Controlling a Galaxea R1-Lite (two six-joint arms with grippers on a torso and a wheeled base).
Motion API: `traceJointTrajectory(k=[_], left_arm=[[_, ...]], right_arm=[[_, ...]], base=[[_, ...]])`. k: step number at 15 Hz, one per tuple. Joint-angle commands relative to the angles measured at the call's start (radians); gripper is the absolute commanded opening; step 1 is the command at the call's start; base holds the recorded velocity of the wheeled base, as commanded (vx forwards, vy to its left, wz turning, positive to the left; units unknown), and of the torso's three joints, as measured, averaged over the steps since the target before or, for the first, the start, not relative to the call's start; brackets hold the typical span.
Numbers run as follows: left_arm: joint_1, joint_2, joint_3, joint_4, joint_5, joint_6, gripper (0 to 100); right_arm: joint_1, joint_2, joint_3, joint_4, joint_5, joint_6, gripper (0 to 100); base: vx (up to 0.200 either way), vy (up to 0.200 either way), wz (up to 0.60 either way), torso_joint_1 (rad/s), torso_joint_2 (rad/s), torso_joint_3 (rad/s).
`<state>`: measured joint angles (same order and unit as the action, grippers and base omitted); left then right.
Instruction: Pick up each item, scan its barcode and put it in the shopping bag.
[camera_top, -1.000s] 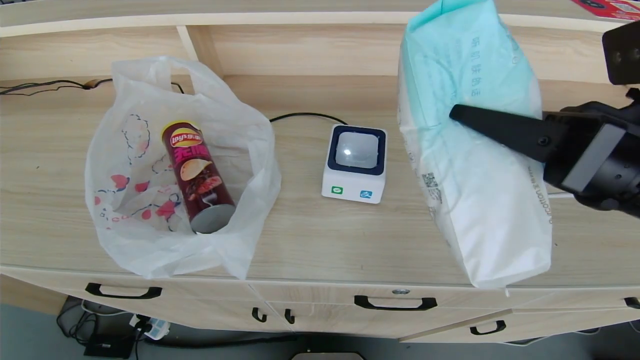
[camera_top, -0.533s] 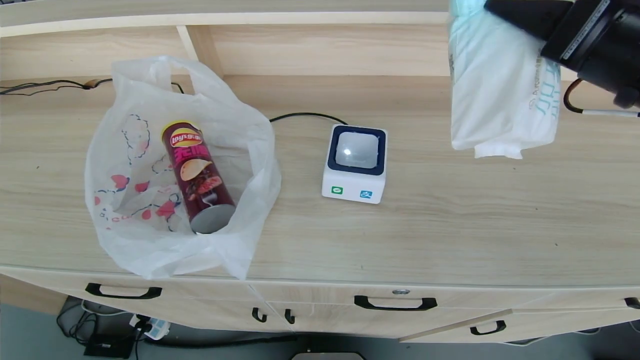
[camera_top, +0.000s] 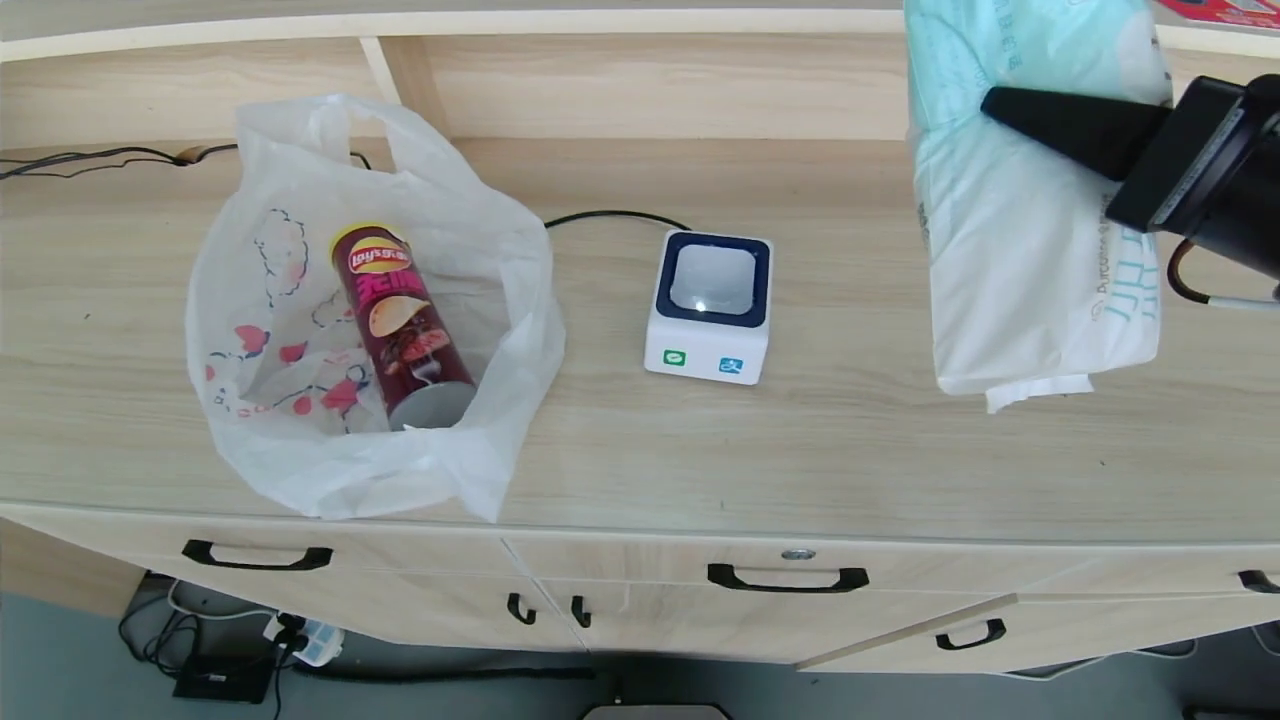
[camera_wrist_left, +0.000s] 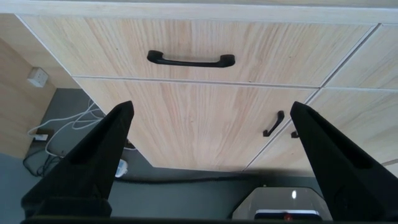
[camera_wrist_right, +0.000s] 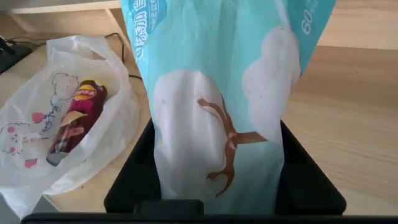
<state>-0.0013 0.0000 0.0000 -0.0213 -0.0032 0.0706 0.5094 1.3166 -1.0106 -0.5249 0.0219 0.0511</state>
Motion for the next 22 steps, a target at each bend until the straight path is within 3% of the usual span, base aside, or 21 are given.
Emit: traceJointTrajectory(k=[1,4,5,9,19,22], left_arm=[[0.000,0.002,0.000,0.000,0.000,0.000,100],[0.000,0.002,0.000,0.001,0.000,-0.018,100],[0.000,0.002,0.000,0.000,0.002,-0.051,100],[0.000,0.002,0.000,-0.002,0.002,-0.049,100],[0.000,0.000,0.000,-0.002,0.002,-0.049,100],[0.000,0.002,0.000,-0.003,0.002,-0.049,100]], right_arm=[[0.001,-0.019,0.023,-0.003,0.010,-0.004,0],[-0.005,-0.030,0.037,-0.007,0.015,0.001,0],[-0.011,-0.033,0.040,-0.010,0.009,0.006,0],[-0.017,-0.036,0.044,-0.009,0.010,0.032,0],[-0.029,-0.034,0.126,-0.012,0.018,0.039,0],[-0.055,0.004,0.116,-0.032,0.079,0.036,0]], base=[[-0.200,0.000,0.00,-0.017,0.00,0.007],[-0.133,0.133,0.00,-0.010,0.00,0.002],[0.000,0.200,0.00,0.002,0.00,-0.002],[0.000,0.050,0.00,-0.003,0.00,0.001],[0.000,0.200,0.00,0.008,0.00,0.004],[0.000,0.200,0.00,0.007,0.01,0.001]])
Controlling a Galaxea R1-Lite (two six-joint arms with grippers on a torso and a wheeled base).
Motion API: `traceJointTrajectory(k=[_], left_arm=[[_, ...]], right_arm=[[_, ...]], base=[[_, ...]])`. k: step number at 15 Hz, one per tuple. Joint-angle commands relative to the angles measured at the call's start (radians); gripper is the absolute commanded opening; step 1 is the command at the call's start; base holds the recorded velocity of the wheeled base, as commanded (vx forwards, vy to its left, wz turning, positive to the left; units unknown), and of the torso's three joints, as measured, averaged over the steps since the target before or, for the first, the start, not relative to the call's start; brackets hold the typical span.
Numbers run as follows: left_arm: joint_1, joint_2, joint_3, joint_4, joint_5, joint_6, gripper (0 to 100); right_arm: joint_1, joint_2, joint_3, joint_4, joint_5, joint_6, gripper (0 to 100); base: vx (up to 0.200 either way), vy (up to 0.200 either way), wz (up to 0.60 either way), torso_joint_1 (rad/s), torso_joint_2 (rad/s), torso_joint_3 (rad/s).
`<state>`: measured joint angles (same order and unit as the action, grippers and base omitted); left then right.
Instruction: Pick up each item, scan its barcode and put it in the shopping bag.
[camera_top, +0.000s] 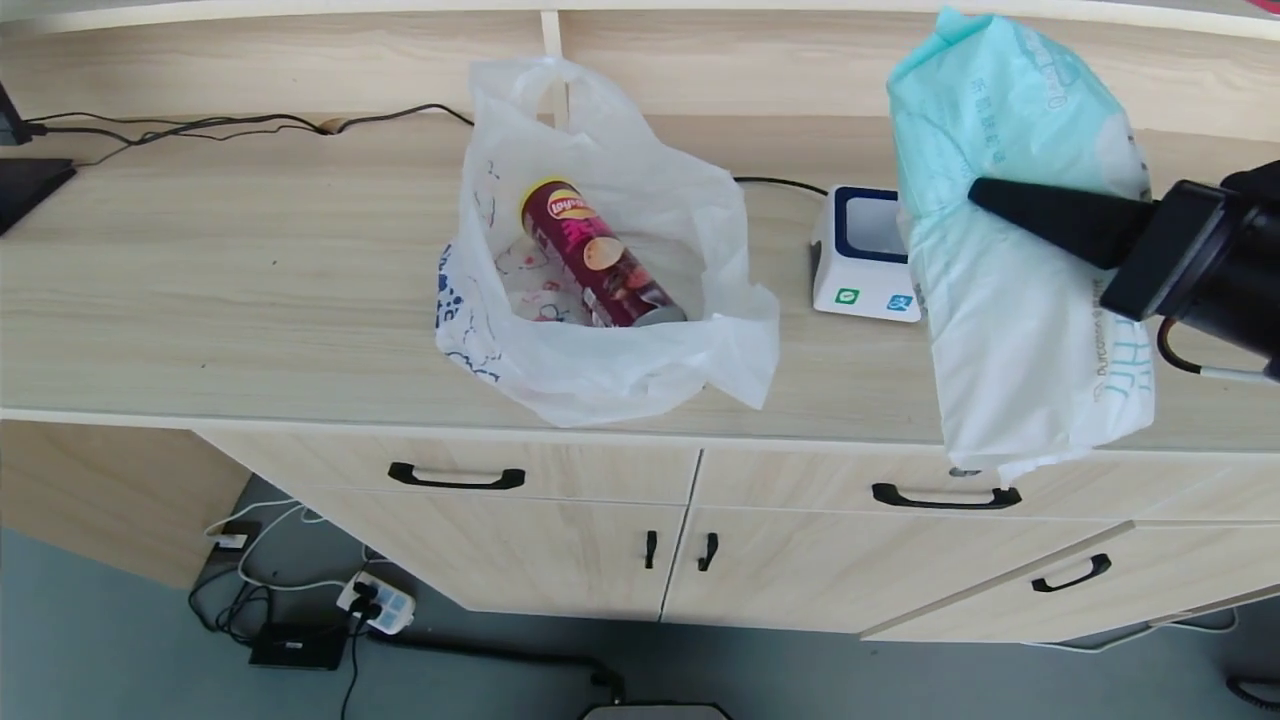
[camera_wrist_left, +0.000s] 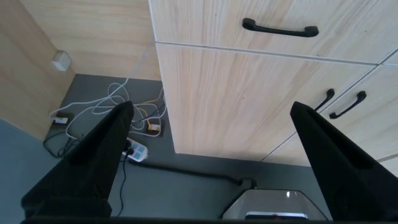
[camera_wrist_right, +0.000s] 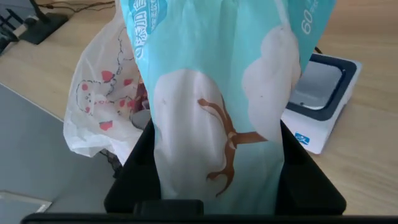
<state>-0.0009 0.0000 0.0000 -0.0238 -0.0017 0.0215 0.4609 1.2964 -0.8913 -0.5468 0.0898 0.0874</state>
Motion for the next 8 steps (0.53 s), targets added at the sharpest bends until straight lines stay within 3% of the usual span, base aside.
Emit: traceJointTrajectory(k=[1,5,8], left_arm=[[-0.001,0.002,0.000,0.001,0.000,0.000,100],[-0.001,0.002,0.000,-0.002,0.000,0.000,100],[-0.001,0.002,0.000,-0.004,0.000,0.002,100]], right_arm=[[-0.030,0.054,-0.005,-0.051,0.044,0.000,0],[-0.130,0.187,-0.041,-0.278,0.150,-0.046,0],[-0.208,0.331,-0.163,-0.427,0.223,-0.115,0]], base=[[0.000,0.200,0.00,-0.002,0.00,0.002],[0.000,0.000,0.00,0.000,0.00,0.000],[0.000,0.000,0.00,0.000,0.00,0.000]])
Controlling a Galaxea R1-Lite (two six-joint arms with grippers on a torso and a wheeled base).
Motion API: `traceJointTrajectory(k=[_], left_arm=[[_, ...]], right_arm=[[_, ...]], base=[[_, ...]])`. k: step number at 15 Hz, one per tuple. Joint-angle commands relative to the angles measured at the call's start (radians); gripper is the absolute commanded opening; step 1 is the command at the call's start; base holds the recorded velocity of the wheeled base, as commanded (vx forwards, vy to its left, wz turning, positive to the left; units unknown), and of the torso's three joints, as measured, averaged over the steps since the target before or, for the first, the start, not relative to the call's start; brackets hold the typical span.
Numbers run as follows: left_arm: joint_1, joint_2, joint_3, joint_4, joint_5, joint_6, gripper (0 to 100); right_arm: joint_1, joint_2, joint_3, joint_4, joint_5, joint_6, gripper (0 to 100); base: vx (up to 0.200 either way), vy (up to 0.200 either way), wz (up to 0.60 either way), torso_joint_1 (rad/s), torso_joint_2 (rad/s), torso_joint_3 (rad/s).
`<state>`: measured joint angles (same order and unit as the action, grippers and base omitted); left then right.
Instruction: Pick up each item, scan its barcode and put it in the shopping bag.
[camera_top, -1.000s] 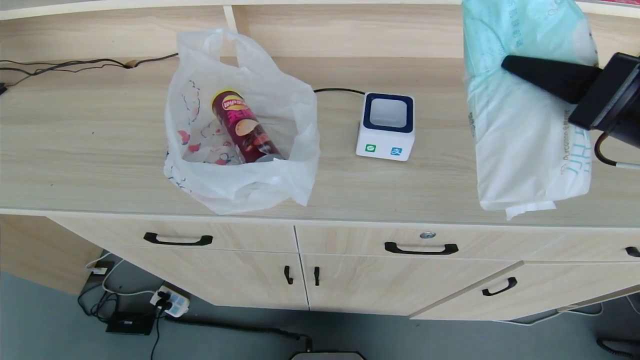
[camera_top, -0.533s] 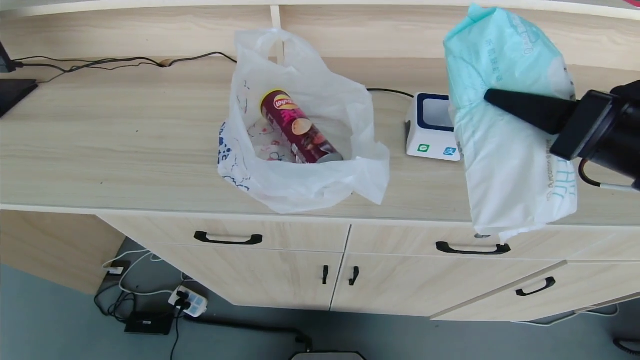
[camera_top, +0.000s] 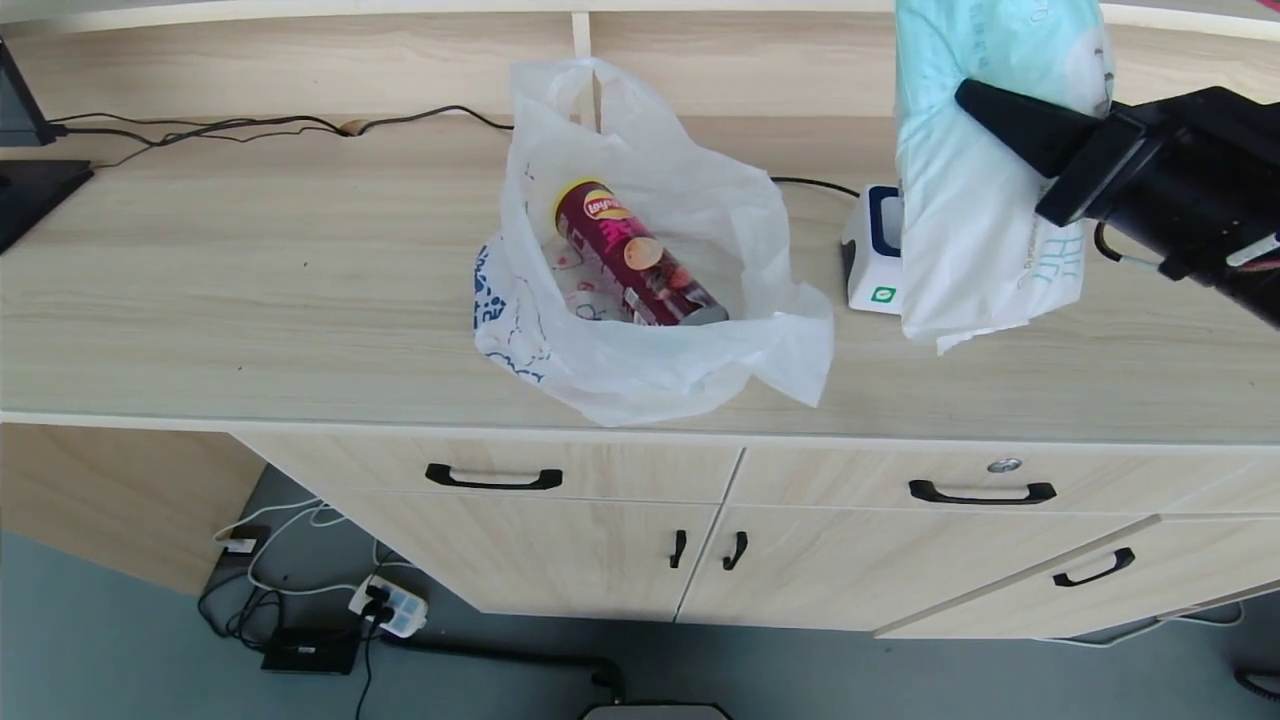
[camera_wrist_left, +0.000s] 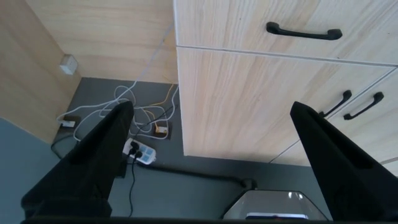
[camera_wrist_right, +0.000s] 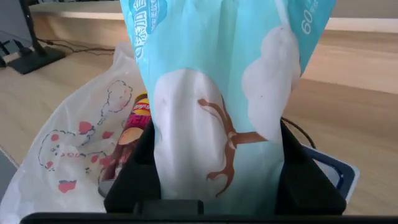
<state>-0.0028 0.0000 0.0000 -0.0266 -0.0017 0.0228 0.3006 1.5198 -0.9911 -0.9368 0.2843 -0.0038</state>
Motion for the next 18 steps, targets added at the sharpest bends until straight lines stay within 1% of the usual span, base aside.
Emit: traceJointTrajectory(k=[1,2,5,9,10,12,16,18], left_arm=[[0.001,0.002,0.000,-0.001,0.000,0.000,100],[0.001,0.002,0.000,-0.001,0.000,0.000,100],[0.001,0.002,0.000,-0.001,0.000,0.000,100],[0.001,0.002,0.000,-0.001,0.000,0.000,100],[0.001,0.002,0.000,-0.001,0.000,0.000,100],[0.001,0.002,0.000,-0.001,0.000,0.000,100],[0.001,0.002,0.000,-0.001,0.000,0.000,100],[0.001,0.002,0.000,-0.001,0.000,0.000,100]], right_arm=[[-0.061,0.134,-0.087,-0.060,0.049,-0.039,0],[-0.061,0.148,-0.103,-0.068,0.055,-0.039,0],[-0.044,0.157,-0.109,-0.068,0.055,-0.041,0],[-0.051,0.184,-0.153,-0.074,0.055,-0.047,0],[-0.072,0.203,-0.158,-0.089,0.055,-0.054,0],[-0.078,0.209,-0.176,-0.088,0.050,-0.061,0],[-0.081,0.214,-0.181,-0.082,0.047,-0.062,0],[-0.118,0.212,-0.184,-0.080,0.044,-0.090,0]], base=[[0.000,0.000,0.00,0.000,0.00,0.000],[0.000,0.000,0.00,0.000,0.00,0.000],[0.200,0.000,0.00,-0.004,0.00,0.004],[0.000,0.000,0.00,0.000,0.00,0.000],[0.000,0.000,0.00,0.000,0.00,0.000],[0.000,0.000,0.00,0.000,0.00,0.000],[0.000,0.000,0.00,0.000,0.00,0.000],[0.000,0.000,0.00,0.000,0.00,0.000]])
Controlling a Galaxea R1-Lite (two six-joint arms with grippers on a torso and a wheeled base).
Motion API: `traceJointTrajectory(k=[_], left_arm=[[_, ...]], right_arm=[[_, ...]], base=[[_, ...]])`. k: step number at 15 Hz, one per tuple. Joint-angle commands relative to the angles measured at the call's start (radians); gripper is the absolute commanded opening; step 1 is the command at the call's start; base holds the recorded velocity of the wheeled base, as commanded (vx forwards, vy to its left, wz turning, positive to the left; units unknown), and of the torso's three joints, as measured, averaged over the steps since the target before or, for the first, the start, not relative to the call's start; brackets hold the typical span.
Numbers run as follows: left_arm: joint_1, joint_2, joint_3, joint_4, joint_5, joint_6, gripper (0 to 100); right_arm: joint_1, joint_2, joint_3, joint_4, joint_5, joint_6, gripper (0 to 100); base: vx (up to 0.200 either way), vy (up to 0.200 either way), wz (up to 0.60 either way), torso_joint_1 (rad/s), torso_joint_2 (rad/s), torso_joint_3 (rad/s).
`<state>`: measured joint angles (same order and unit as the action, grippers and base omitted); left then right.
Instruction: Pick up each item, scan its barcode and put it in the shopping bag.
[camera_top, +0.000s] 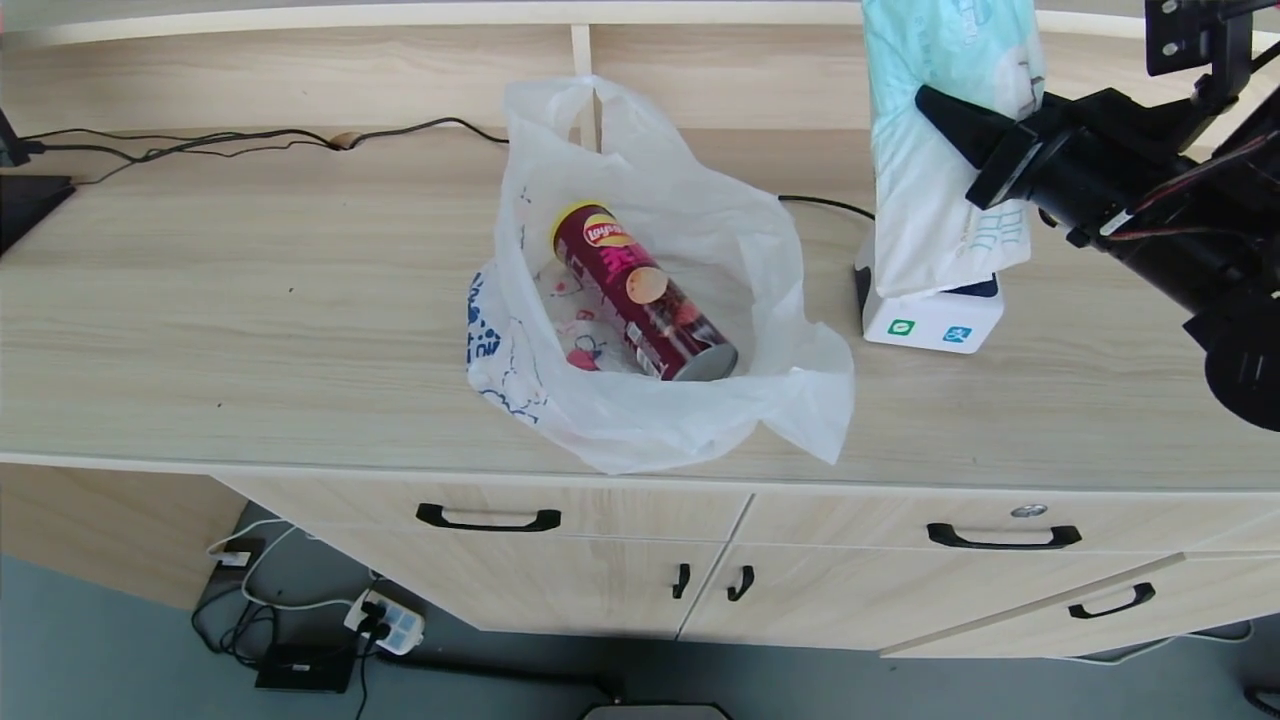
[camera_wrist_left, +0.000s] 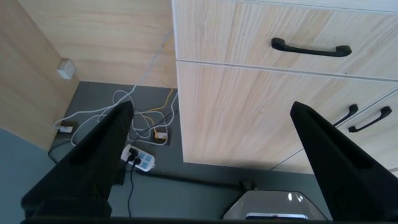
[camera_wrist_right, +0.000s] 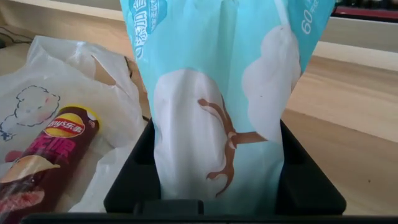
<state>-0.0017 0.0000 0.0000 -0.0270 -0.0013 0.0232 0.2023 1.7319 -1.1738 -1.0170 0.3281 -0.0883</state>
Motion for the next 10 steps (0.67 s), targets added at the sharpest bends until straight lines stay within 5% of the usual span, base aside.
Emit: traceJointTrajectory(k=[1,7,10], left_arm=[[0.000,0.002,0.000,-0.001,0.000,0.000,100],[0.000,0.002,0.000,-0.001,0.000,-0.002,100],[0.000,0.002,0.000,-0.001,0.000,-0.002,100]], right_arm=[[-0.023,-0.005,0.002,0.002,-0.020,-0.011,0],[-0.021,-0.057,-0.010,0.087,-0.075,-0.016,0],[0.104,-0.092,-0.141,0.170,-0.072,-0.002,0]], base=[[0.000,0.000,0.00,0.000,0.00,0.000],[0.000,0.000,0.00,0.000,0.00,0.000],[0.000,0.000,0.00,0.000,0.00,0.000]])
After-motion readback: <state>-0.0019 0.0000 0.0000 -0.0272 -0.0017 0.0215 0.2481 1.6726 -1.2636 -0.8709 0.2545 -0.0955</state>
